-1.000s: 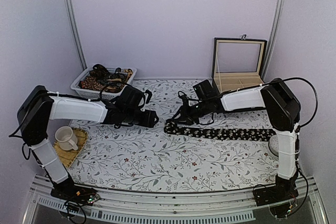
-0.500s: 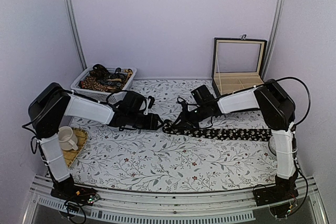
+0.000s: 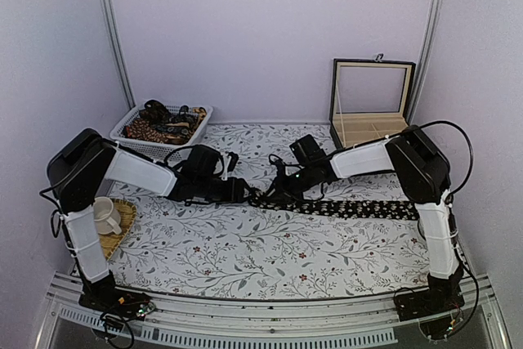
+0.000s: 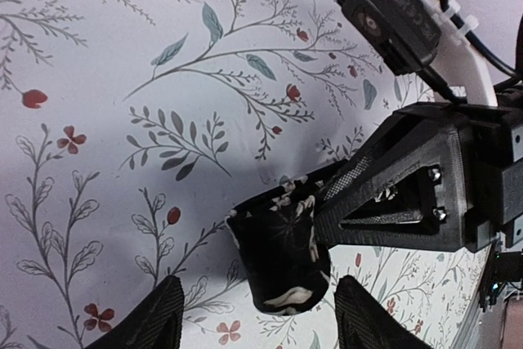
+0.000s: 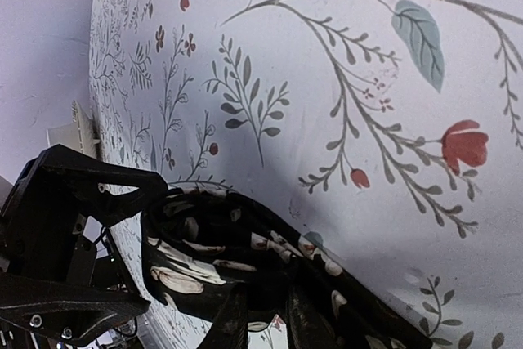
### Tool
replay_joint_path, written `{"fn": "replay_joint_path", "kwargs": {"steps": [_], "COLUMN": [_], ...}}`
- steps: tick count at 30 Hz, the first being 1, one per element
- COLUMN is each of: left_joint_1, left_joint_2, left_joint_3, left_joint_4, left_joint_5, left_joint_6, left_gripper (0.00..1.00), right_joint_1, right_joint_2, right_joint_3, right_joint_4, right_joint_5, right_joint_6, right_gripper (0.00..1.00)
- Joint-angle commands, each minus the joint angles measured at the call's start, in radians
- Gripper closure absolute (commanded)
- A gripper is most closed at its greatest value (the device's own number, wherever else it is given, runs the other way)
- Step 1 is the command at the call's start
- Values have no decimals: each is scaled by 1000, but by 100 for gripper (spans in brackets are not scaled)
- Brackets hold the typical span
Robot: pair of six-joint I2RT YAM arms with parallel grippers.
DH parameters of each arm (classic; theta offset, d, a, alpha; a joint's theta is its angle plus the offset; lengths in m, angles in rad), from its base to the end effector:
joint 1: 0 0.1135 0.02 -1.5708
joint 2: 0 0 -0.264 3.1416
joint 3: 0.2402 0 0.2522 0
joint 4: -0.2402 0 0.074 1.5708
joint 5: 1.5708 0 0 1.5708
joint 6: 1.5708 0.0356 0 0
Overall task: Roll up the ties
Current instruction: Roll the tie at the center of the board.
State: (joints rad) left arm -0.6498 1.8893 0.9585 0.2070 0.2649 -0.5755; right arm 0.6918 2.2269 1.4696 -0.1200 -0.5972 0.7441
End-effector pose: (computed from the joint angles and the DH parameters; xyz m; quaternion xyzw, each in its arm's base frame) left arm 0.2955 -0.2363 0.1318 0.0878 0.9010 -0.3327 0.2640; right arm 0.3464 0.3129 0.1185 -0.0764 0.9012 0.4220 0.0626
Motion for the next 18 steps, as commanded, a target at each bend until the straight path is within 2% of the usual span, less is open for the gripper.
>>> {"fn": "replay_joint_path", "kwargs": {"steps": [1,11,18], "left_joint_1": [18,47,53], "left_joint_2": [15,51,53], "left_joint_3": [-29,-103,-108], "left_joint_4": [96,302,269], "left_joint_5": [75,226,198], "left_joint_6": [-33,-145,-153], "left_gripper": [37,38,39], "right_joint_1": [21,31,33], "right_joint_2": [93,174,200], "right_joint_3": [54,111,126], "right_joint_4": [-47,-79,-85], "right_joint_5": [32,41,47], "right_joint_6": [-22,-29,-28], "right_gripper": [85,96,99]}}
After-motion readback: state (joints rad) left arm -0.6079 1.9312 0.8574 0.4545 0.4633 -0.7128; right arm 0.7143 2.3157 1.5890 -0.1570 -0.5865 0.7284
